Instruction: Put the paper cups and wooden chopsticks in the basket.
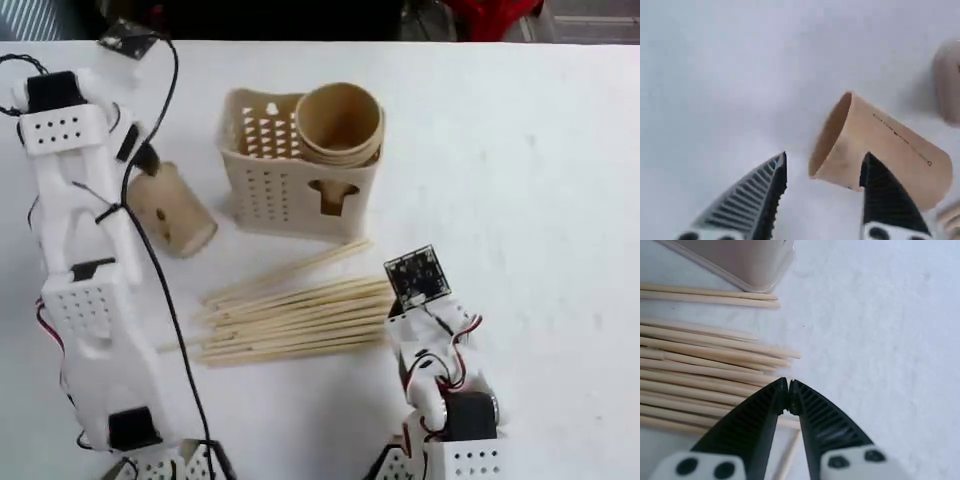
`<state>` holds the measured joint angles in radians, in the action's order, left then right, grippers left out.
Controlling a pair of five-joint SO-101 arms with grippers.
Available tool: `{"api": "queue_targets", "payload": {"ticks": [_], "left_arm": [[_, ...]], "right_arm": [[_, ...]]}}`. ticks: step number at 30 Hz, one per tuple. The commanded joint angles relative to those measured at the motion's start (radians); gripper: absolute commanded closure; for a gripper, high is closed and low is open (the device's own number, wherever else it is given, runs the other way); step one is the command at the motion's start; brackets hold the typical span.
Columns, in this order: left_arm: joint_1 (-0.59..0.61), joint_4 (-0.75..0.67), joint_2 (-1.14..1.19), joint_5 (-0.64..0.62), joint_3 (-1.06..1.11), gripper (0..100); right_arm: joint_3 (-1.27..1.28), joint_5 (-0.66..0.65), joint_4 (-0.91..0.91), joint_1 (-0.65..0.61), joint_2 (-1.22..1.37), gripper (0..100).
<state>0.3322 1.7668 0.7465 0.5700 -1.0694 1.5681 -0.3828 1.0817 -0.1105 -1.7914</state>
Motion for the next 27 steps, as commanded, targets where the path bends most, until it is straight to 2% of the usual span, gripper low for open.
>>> {"api": "queue_targets", "payload": {"ticks": [1,12,20,25,27], "left_arm": [[-0.016,0.018,0.027,0.009,-0.051,72],[-0.061,0.021,0.114,0.009,0.029,72],[-0.059,0.021,0.125,0.014,0.133,84],[-0.054,0.023,0.124,0.011,0.14,98],[-0.054,0.023,0.111,0.011,0.141,98]], "right_arm": [[-0.006,-0.015,0.001,-0.005,-0.008,98.1],[-0.006,-0.015,0.001,-0.001,-0.008,98.1],[-0.006,-0.015,-0.001,0.001,-0.008,98.1],[-0.006,-0.015,-0.001,0.001,-0.008,98.1],[-0.006,-0.015,-0.001,0.001,-0.008,98.1]]}}
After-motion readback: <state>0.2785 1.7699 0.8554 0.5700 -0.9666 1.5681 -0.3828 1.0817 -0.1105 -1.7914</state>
